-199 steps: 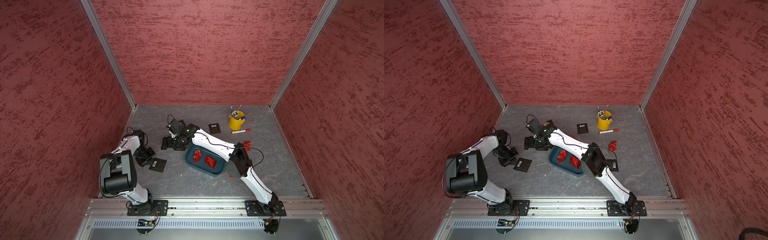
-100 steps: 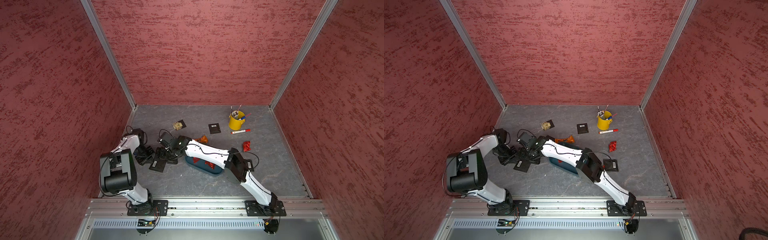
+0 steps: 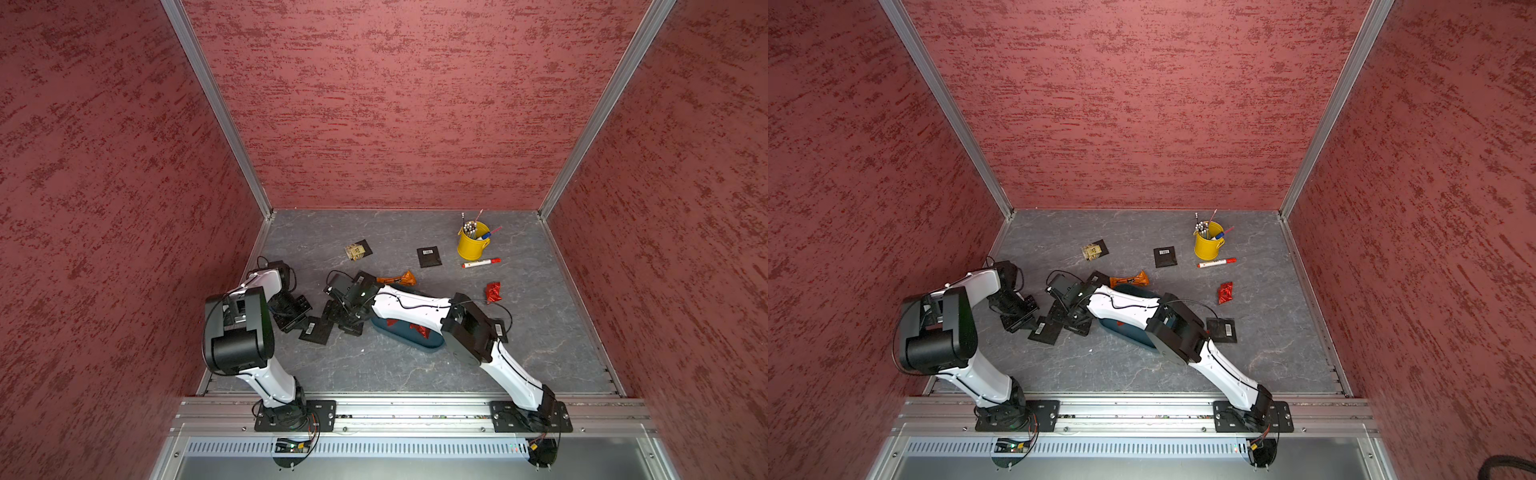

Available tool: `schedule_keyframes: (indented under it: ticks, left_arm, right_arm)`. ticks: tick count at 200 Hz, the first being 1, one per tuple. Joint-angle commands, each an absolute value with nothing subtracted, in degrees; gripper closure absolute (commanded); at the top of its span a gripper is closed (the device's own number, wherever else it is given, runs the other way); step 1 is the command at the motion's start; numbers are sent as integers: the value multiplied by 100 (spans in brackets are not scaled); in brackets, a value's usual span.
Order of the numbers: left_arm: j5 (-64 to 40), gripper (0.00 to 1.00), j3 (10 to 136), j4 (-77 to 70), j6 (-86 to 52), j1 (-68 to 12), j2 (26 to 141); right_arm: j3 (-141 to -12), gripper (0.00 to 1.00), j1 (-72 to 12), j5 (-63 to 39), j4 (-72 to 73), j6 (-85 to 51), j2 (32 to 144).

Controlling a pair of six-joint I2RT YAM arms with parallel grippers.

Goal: Put the tea bags into the storage box
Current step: Pick up the tea bag from the center of the board.

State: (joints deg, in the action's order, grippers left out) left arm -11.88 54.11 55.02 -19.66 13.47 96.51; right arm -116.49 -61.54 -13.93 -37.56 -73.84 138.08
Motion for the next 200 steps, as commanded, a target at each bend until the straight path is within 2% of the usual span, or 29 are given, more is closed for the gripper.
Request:
schedule_keyframes:
  ticks: [1,44,148,200]
  left_arm:
    - [-1244,100,5273,5265,-1873,1357,9861]
    - [-1308,100,5265,5238,-1846,1351,9879]
    - [-1374,100,5256,5210,-1819,1313,9915]
    - [-1364,100,5258,5209,-1819,1266,9897]
  right_arm:
    - [-11642,20,-6119,-1493,-3364,-7591,13894]
    - [-11576,27,-6113,-1668,-3109,-7729,14038]
    - [-11479,28,-6091,-1938,-2429,-7933,14253]
    - [-11215,35,-6089,-1912,-2041,-7871,14091]
